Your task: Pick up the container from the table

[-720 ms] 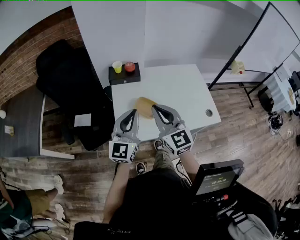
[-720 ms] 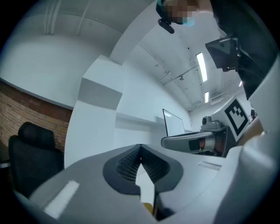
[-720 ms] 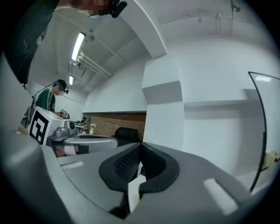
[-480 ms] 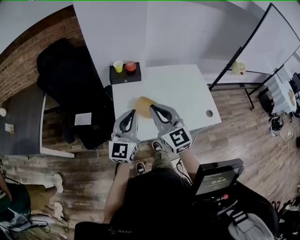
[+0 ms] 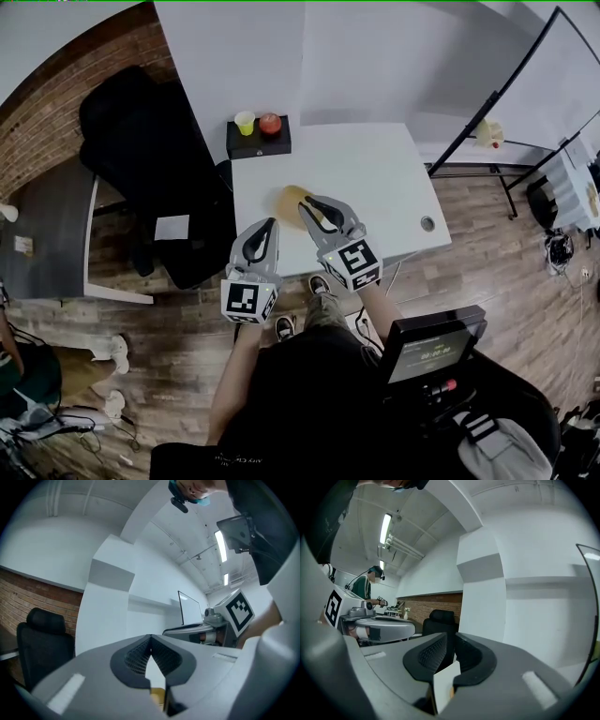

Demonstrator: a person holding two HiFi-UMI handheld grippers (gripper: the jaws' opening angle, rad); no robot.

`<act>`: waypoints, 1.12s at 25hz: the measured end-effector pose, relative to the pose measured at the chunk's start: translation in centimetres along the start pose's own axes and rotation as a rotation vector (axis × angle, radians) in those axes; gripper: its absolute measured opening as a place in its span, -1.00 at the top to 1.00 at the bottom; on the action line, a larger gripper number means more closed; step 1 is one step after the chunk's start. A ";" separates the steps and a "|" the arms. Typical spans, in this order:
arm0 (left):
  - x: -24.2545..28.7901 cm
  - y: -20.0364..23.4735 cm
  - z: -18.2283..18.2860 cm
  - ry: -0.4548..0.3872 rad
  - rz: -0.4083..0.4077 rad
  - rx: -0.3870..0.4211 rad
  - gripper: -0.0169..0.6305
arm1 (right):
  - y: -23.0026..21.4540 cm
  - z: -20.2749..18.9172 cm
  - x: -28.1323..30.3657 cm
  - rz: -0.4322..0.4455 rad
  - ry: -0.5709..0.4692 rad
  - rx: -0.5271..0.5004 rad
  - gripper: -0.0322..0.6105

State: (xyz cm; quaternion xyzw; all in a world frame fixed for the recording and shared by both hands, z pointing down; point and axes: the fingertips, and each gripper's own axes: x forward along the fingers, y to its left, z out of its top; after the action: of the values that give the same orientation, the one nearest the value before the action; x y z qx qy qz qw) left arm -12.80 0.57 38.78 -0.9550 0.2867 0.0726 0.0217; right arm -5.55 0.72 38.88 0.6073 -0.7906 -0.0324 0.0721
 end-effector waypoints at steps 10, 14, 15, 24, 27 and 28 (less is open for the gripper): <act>0.7 1.7 -0.6 0.032 0.045 0.020 0.95 | -1.1 -2.2 3.3 0.052 0.050 -0.005 0.64; 0.9 2.3 -1.4 0.045 0.069 0.016 0.95 | -1.2 -3.4 4.3 0.075 0.069 0.008 0.63; 0.9 2.5 -1.5 0.048 0.074 0.016 0.95 | -1.2 -3.6 4.6 0.081 0.073 0.009 0.62; 2.2 3.7 -3.2 0.086 0.102 -0.011 0.95 | -1.6 -5.7 6.4 0.140 0.144 -0.029 0.55; 2.7 3.8 -4.4 0.111 0.100 -0.021 0.95 | -1.7 -7.2 6.5 0.179 0.200 -0.109 0.51; 2.8 3.8 -4.9 0.123 0.097 -0.028 0.95 | -1.8 -7.8 6.4 0.190 0.221 -0.136 0.50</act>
State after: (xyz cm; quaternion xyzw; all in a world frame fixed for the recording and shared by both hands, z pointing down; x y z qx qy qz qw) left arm -11.93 -4.53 43.24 -0.9429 0.3324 0.0185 -0.0127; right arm -4.28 -5.68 46.78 0.5233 -0.8277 -0.0118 0.2022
